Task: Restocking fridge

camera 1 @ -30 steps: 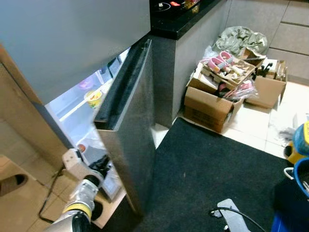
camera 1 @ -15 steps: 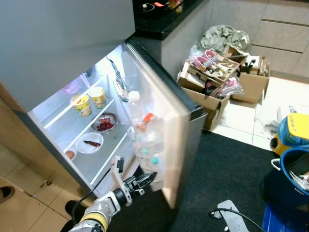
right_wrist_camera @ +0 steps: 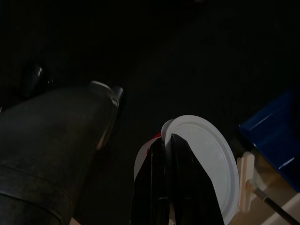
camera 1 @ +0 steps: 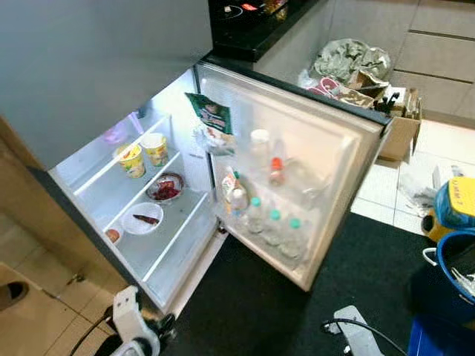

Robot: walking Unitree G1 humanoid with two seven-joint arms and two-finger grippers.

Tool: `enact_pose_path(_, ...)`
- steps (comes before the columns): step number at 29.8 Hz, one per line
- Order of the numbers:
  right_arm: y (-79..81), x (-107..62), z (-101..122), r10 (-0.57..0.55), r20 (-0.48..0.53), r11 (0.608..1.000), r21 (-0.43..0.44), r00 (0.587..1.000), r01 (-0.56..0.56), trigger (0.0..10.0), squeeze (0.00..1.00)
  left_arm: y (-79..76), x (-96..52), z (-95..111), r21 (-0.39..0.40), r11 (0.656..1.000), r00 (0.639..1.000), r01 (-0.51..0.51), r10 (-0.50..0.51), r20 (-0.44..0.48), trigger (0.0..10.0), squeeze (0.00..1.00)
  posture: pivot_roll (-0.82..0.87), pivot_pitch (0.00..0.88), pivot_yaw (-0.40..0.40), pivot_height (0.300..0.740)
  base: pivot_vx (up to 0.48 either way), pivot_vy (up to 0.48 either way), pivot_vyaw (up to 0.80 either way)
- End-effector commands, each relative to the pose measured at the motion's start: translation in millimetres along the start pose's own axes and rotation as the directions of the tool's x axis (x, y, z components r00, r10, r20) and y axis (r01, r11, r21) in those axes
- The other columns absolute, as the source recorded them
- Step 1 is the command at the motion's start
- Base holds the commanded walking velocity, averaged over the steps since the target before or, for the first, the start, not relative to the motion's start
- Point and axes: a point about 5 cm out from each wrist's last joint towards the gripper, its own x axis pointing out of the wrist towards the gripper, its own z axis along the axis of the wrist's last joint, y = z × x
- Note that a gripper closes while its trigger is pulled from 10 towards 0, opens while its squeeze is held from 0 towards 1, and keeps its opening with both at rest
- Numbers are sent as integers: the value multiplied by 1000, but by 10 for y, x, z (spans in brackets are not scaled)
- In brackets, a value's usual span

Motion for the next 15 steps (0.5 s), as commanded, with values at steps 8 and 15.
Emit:
enact_pose_path(8, 2, 3, 62, -15, 27, 1000, -25, 1000, 16, 10000, 0, 242, -167, -338, 84, 977, 974, -196, 204, -95, 10000, 0, -3, 0, 14, 740, 0, 0, 0)
enact_pose_path(15, 26, 6, 219, -46, 108, 994, -93, 993, 56, 10000, 0, 239, -149, -293, 119, 962, 966, -244, 252, -62, 10000, 0, -2, 0, 13, 740, 0, 0, 0)
